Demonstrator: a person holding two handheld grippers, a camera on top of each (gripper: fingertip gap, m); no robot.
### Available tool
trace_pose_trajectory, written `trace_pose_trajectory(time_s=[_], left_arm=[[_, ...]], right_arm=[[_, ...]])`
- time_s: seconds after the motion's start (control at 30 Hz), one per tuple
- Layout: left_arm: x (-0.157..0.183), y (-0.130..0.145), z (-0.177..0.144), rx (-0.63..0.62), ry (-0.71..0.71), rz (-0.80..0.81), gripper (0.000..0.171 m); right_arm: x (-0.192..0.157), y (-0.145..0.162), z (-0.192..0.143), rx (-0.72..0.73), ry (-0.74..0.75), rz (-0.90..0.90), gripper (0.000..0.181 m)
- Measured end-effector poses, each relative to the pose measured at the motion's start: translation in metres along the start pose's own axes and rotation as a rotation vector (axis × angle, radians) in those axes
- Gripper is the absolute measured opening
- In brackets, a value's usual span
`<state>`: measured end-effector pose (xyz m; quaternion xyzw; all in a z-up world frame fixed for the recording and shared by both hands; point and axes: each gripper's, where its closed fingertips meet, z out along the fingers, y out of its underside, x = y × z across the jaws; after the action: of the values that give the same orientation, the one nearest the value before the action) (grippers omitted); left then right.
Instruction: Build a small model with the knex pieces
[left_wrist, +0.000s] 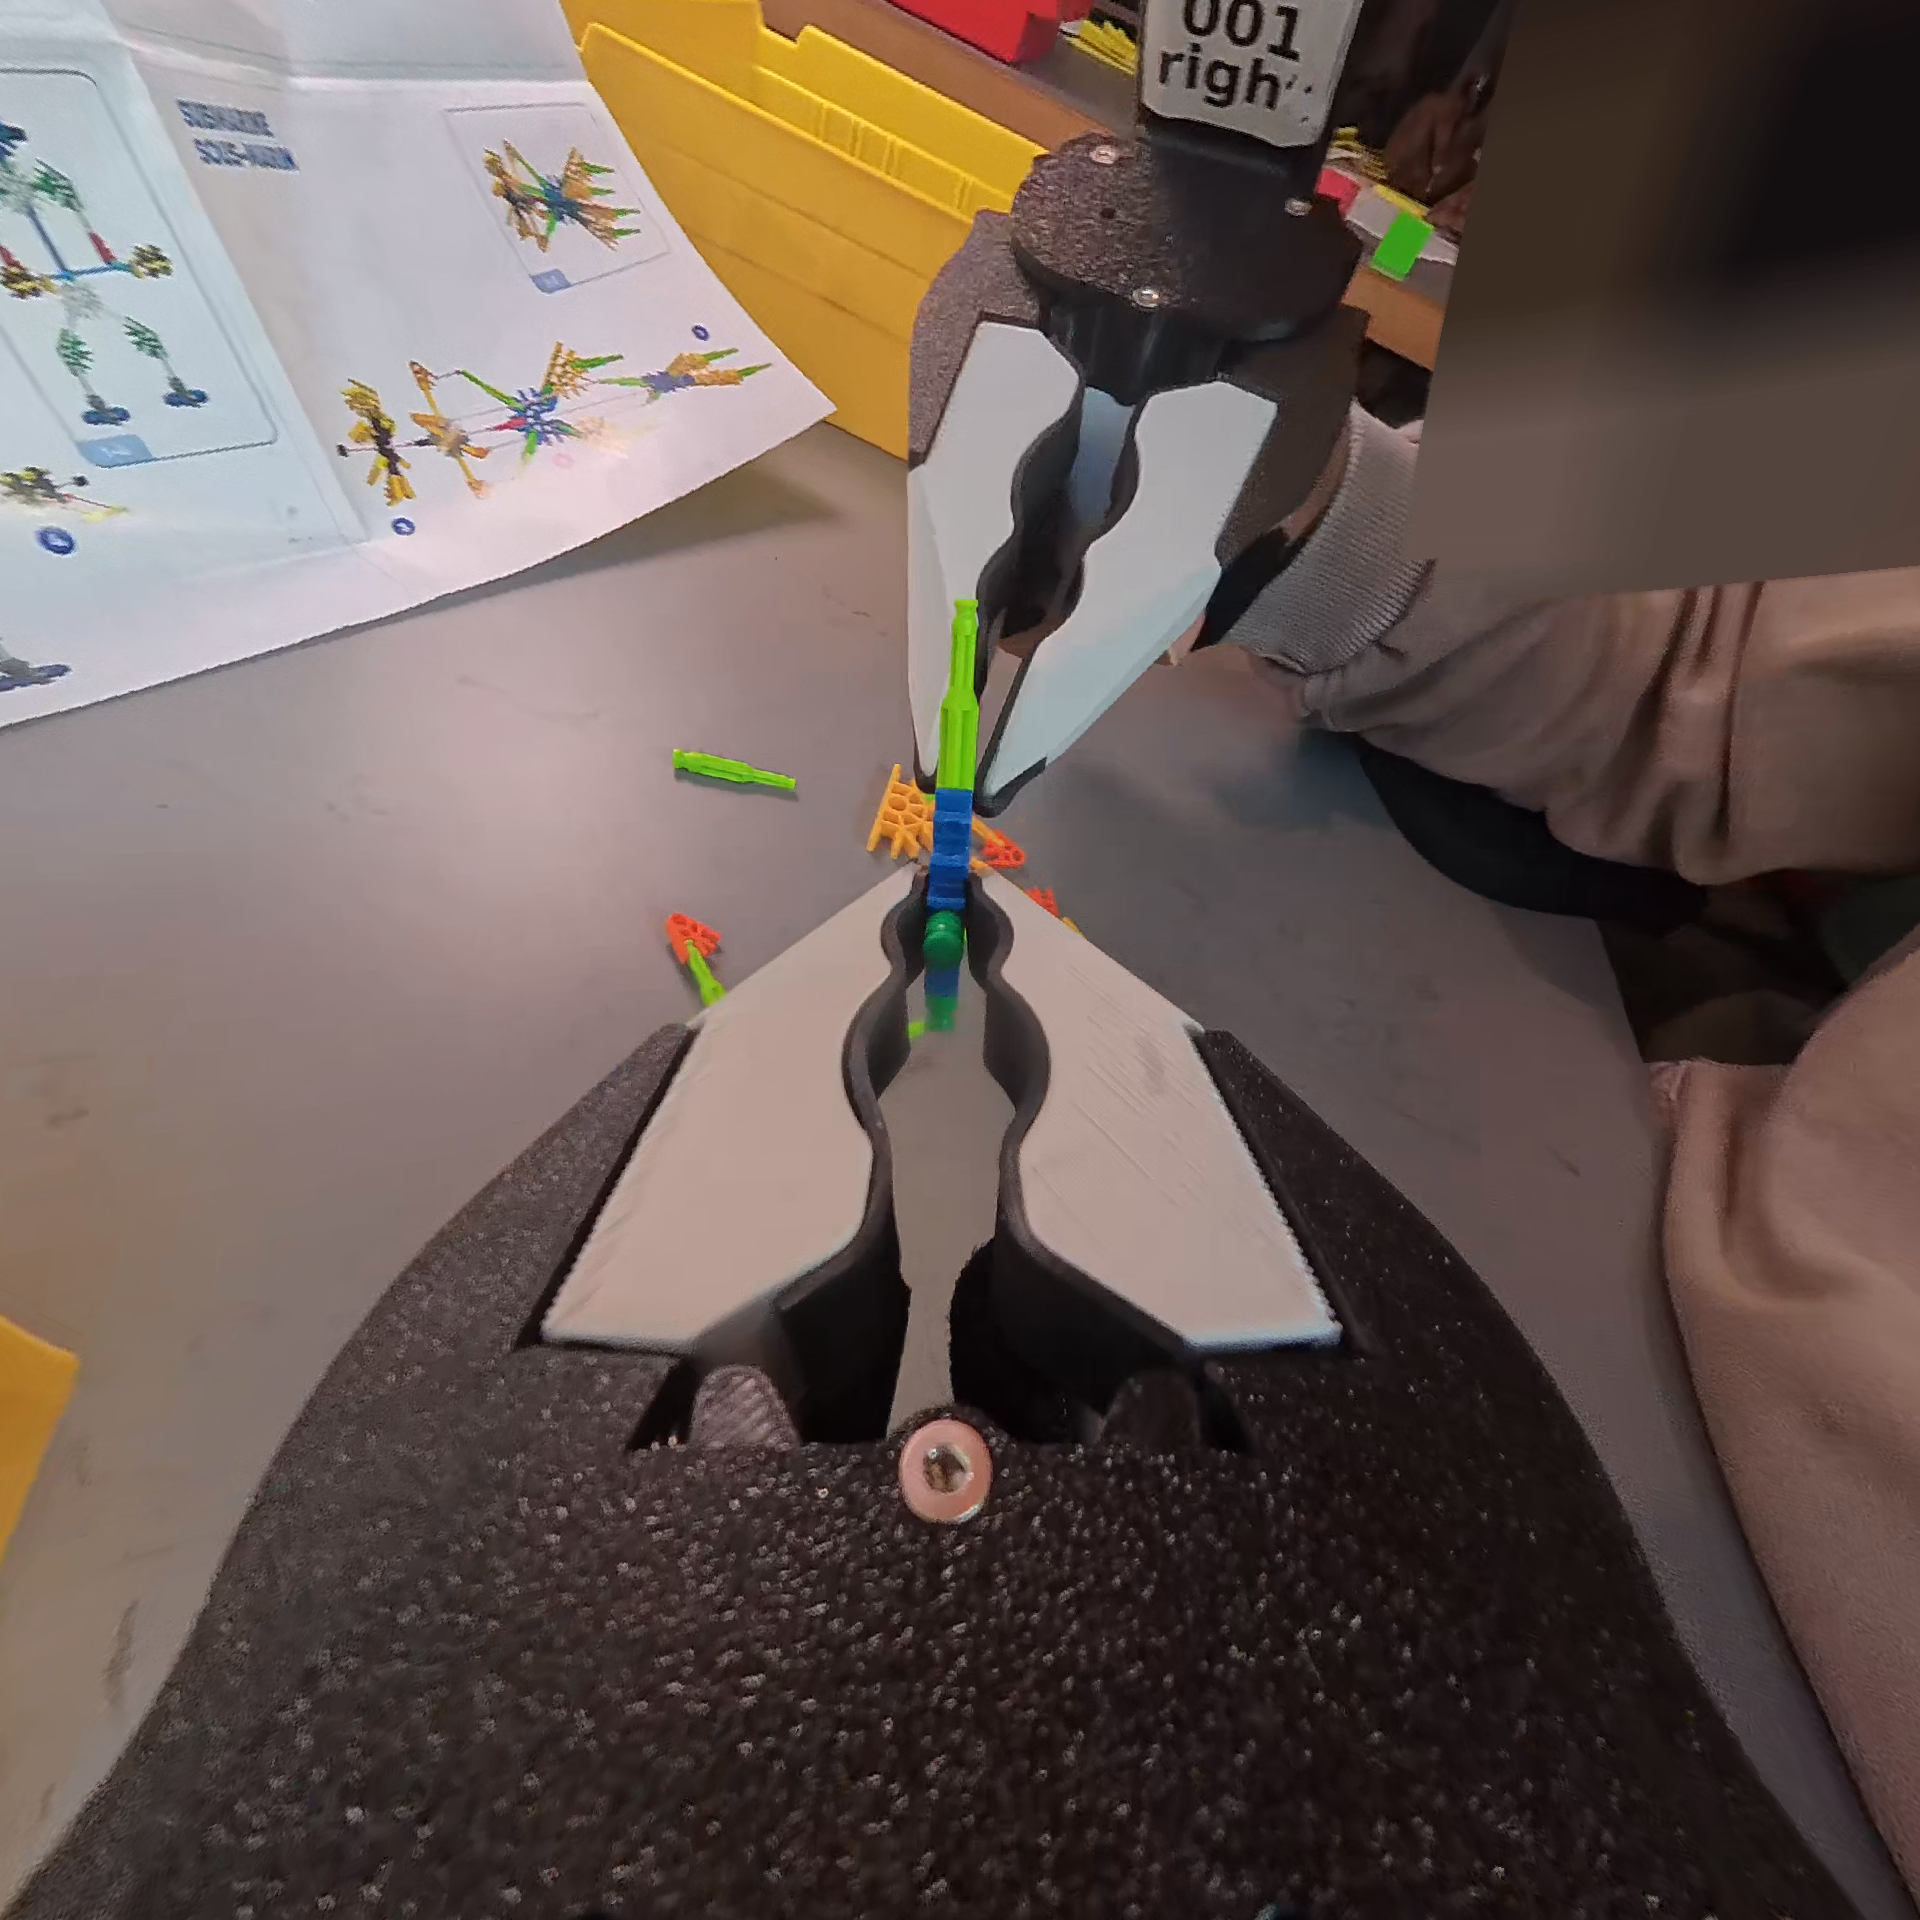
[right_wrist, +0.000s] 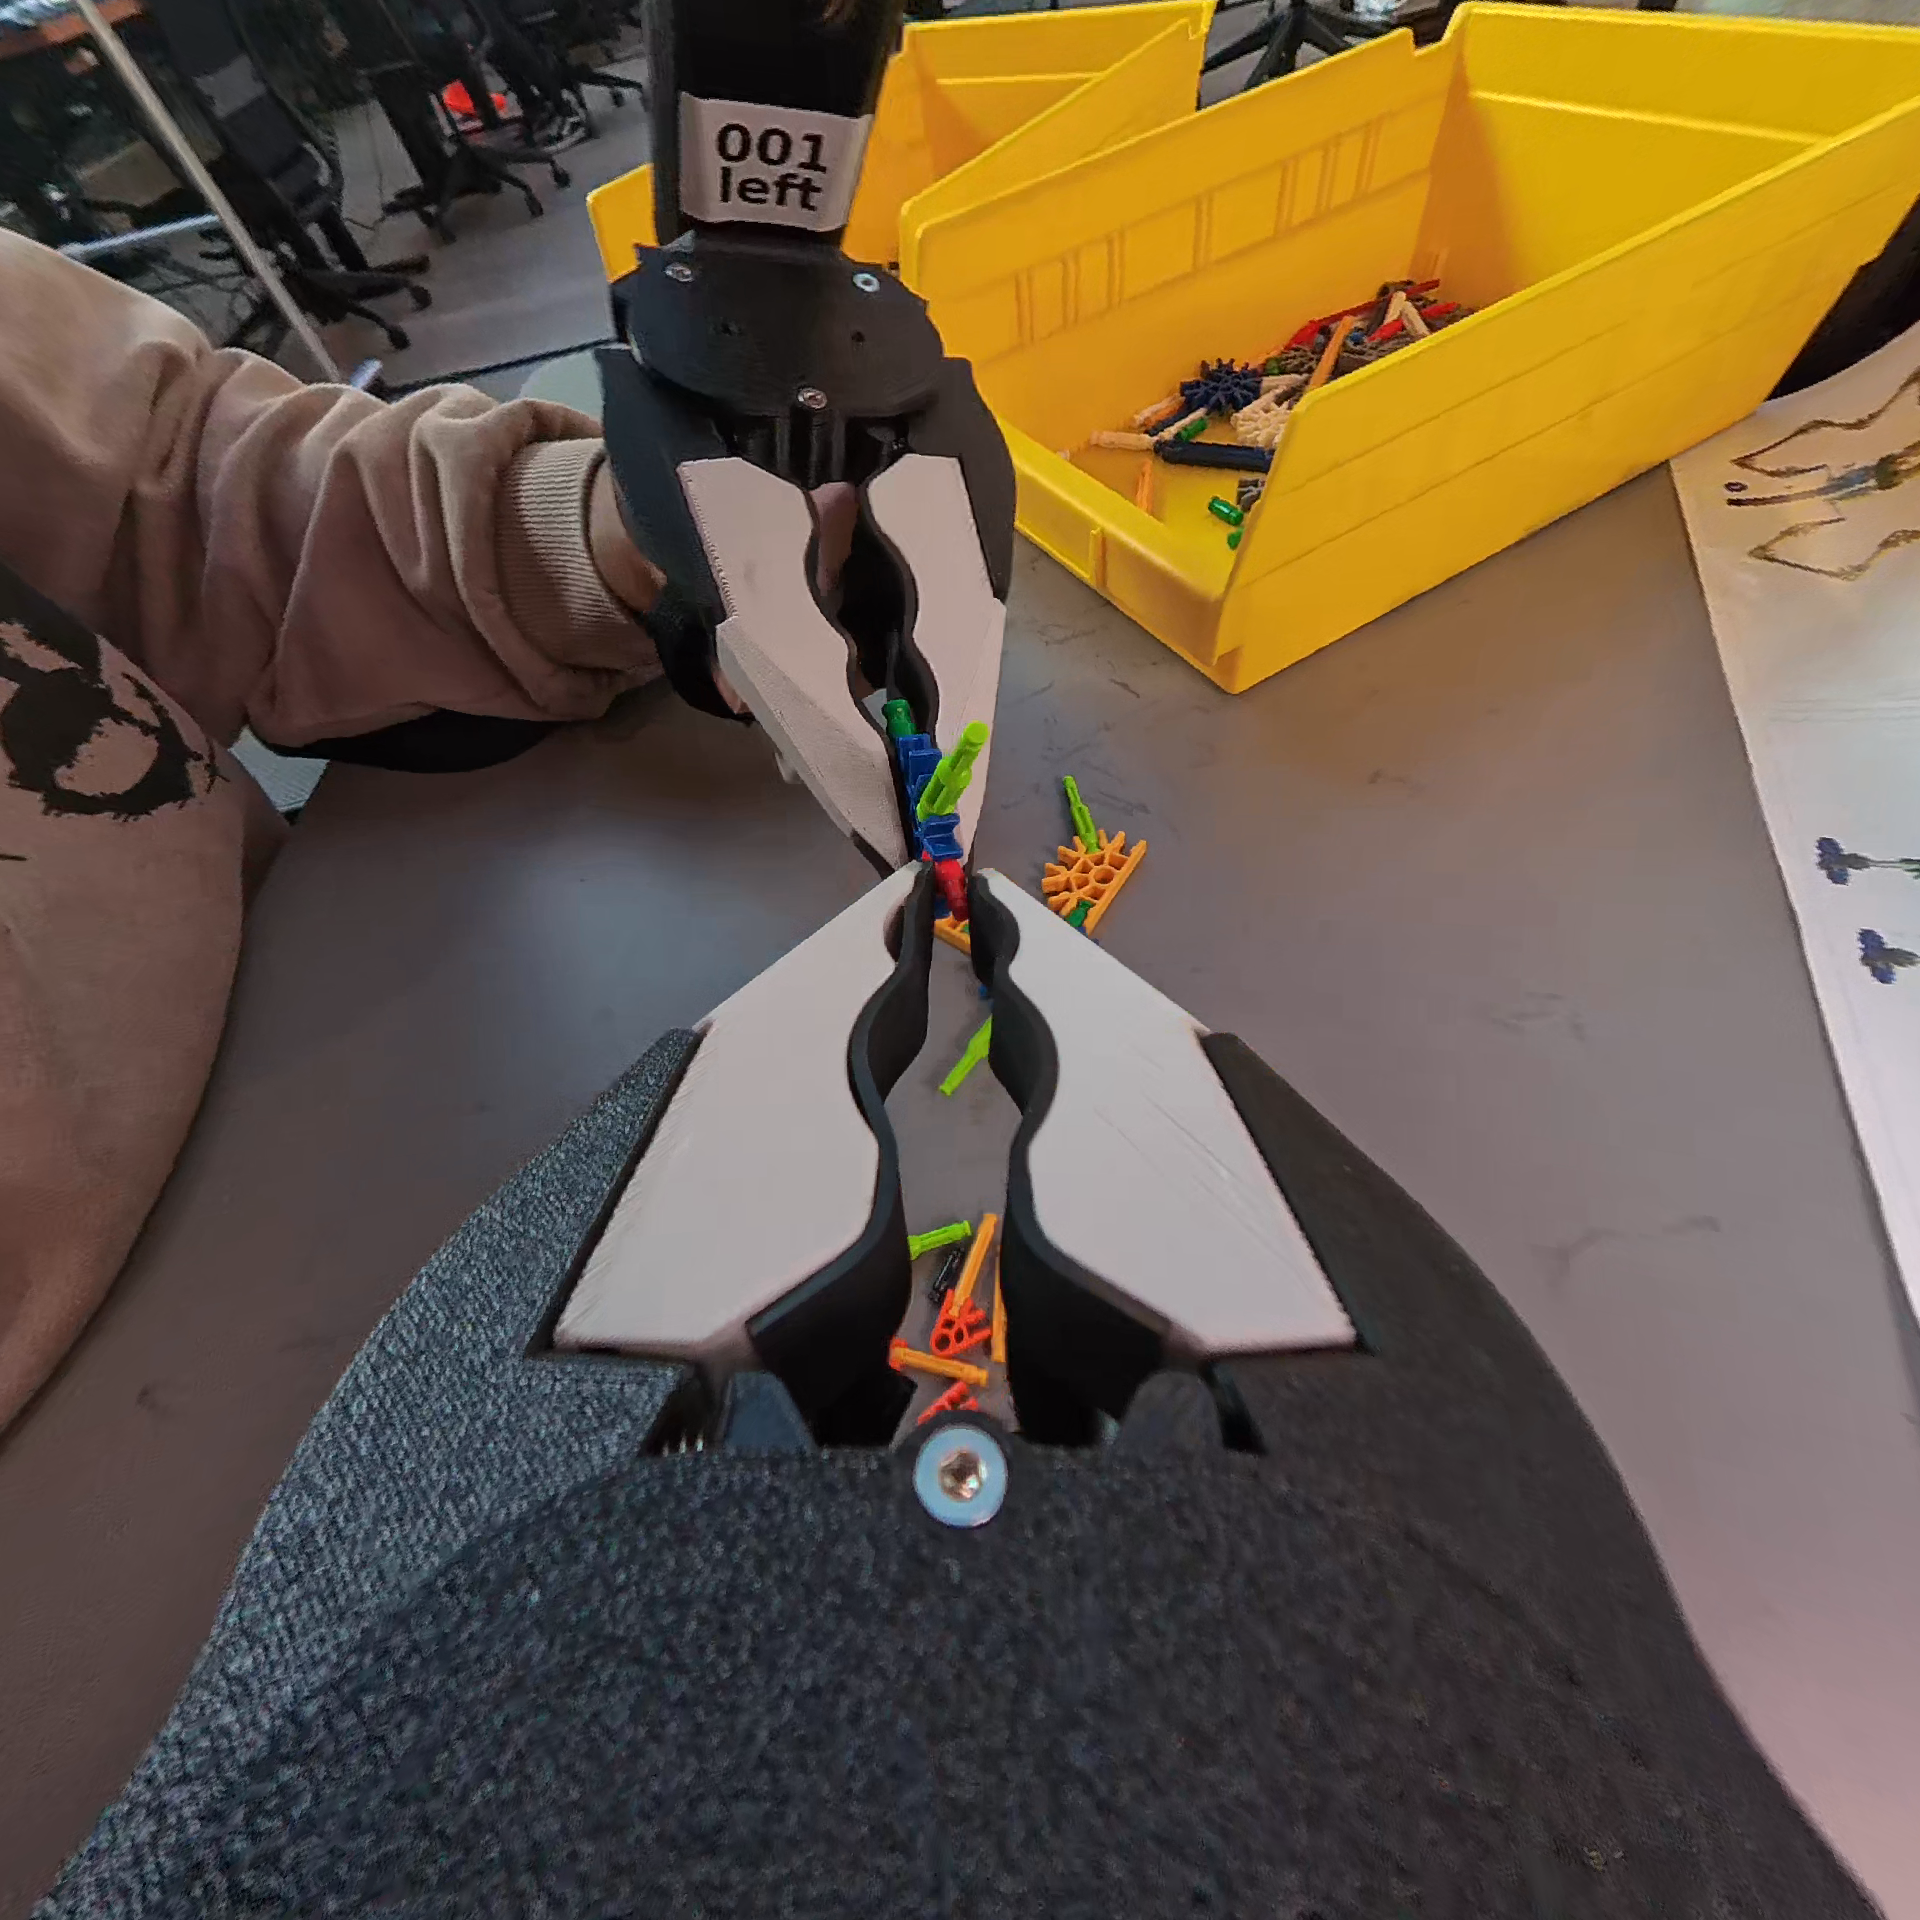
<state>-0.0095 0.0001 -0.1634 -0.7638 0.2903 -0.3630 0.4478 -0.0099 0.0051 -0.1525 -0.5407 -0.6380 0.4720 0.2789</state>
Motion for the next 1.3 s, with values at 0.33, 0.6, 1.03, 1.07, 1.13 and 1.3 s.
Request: trace_pose_trajectory(time_s=[0.33, 0.6, 1.03, 1.07, 1.13, 1.3], left_arm=[[-0.044, -0.012, -0.001, 0.167, -0.290, -0.261, 0.005], [-0.038, -0.009, -0.003, 0.297, 0.013, -0.655, 0.005], [-0.030, -0.027, -0.020, 0.249, -0.064, -0.257, 0.005], [-0.033, -0.027, -0.022, 0.242, -0.079, -0.241, 0.005], [-0.033, -0.026, -0.024, 0.234, -0.059, -0.243, 0.005], [-0.034, -0.014, -0.015, 0.196, -0.033, -0.286, 0.005]], right_arm=[[0.040, -0.014, 0.015, -0.079, 0.613, -0.350, 0.002], [0.033, -0.017, 0.021, -0.215, 0.816, -0.869, 0.000], [0.031, -0.063, -0.032, 0.449, 0.300, 0.002, 0.000], [0.040, -0.068, -0.047, 0.502, 0.305, 0.050, 0.000], [0.056, -0.061, -0.064, 0.464, 0.356, 0.063, 0.000], [0.096, 0.039, -0.048, -0.156, 0.483, -0.021, 0.002]])
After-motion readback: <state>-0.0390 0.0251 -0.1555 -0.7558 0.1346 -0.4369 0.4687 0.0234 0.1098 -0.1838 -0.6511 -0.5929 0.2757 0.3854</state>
